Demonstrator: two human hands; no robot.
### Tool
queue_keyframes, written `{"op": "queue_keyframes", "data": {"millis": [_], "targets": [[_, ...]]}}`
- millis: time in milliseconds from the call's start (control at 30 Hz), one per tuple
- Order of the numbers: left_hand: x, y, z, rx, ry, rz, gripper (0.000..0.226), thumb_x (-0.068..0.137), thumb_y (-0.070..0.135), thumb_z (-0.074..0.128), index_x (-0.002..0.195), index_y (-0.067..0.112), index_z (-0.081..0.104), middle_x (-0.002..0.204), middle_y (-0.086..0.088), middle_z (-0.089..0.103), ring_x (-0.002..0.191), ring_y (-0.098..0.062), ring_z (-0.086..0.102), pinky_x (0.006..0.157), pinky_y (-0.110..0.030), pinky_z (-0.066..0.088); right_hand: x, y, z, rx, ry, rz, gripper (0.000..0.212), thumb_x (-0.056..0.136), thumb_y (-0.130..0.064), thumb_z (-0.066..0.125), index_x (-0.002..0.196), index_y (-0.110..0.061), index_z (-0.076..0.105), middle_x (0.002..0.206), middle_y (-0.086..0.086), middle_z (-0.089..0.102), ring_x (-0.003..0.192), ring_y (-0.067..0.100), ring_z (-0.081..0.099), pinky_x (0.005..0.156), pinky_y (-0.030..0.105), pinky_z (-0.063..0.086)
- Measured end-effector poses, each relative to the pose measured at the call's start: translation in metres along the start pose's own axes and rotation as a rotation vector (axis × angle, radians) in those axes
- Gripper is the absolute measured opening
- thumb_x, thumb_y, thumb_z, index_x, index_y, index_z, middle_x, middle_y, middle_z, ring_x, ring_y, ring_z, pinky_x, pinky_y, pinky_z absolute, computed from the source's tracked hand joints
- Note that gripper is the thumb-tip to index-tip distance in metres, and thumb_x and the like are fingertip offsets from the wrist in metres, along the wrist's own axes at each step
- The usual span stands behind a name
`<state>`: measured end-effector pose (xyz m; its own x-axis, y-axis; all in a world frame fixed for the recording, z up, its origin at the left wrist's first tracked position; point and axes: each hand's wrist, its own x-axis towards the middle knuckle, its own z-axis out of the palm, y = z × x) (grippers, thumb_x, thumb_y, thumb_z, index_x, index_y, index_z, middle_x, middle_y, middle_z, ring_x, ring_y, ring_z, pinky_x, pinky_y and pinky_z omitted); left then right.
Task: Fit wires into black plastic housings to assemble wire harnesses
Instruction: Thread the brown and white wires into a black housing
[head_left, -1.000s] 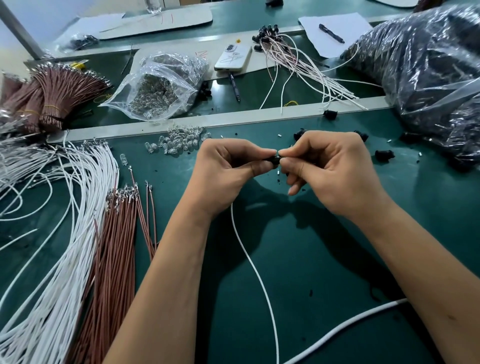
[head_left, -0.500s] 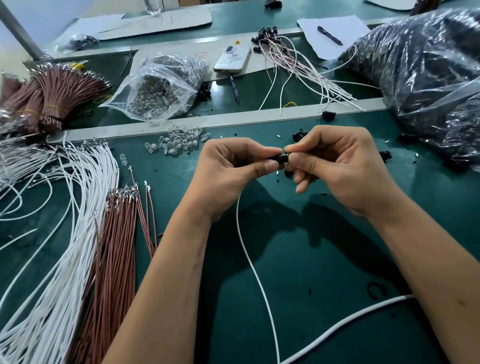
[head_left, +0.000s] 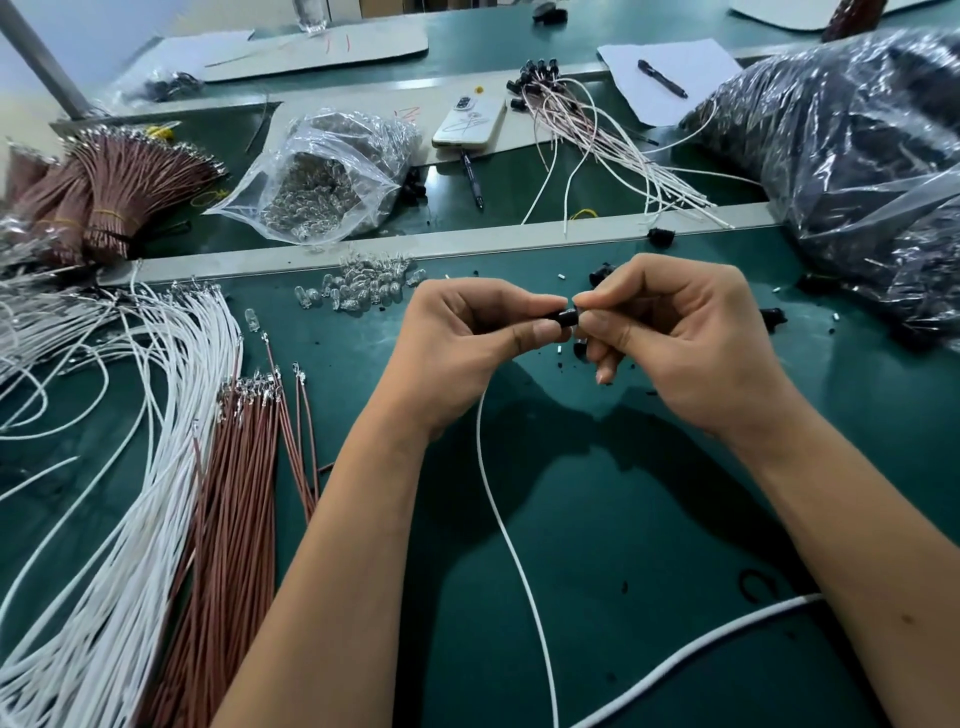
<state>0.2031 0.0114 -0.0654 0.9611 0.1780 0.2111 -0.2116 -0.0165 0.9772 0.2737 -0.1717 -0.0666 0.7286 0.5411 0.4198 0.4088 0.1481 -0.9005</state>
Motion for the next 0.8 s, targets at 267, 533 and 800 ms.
{"op": "queue_keyframes", "data": {"millis": [267,533,800], "targets": [[0.000,-0.002,0.003,0.017,0.020,0.059,0.022,0.076,-0.012,0.078,0.093,0.002,0.076,0.088,-0.018,0.077,0.083,-0.026,0.073,0.086,-0.038,0.060,0.000,0.003,0.001,0.045,-0.001,0.040,0.007,0.089,0.006,0.072,0.092,-0.001,0.071,0.070,0.017,0.067,0.057,0.022,0.065,0.053,0.028,0.057],[0.001,-0.001,0.008,-0.085,0.028,0.036,0.021,0.077,-0.014,0.074,0.093,0.001,0.074,0.086,-0.009,0.078,0.083,-0.020,0.074,0.082,-0.029,0.058,0.002,-0.005,0.004,0.325,0.120,0.255,0.017,0.087,-0.021,0.073,0.090,-0.004,0.075,0.072,0.012,0.071,0.055,0.017,0.063,0.048,0.021,0.052],[0.000,-0.005,0.012,-0.102,0.104,0.029,0.016,0.076,-0.012,0.077,0.084,0.001,0.073,0.085,-0.017,0.076,0.082,-0.030,0.072,0.082,-0.035,0.059,0.000,-0.003,0.011,0.335,0.192,0.281,0.017,0.084,-0.022,0.074,0.079,-0.007,0.069,0.066,0.011,0.070,0.051,0.015,0.064,0.047,0.021,0.053]]}}
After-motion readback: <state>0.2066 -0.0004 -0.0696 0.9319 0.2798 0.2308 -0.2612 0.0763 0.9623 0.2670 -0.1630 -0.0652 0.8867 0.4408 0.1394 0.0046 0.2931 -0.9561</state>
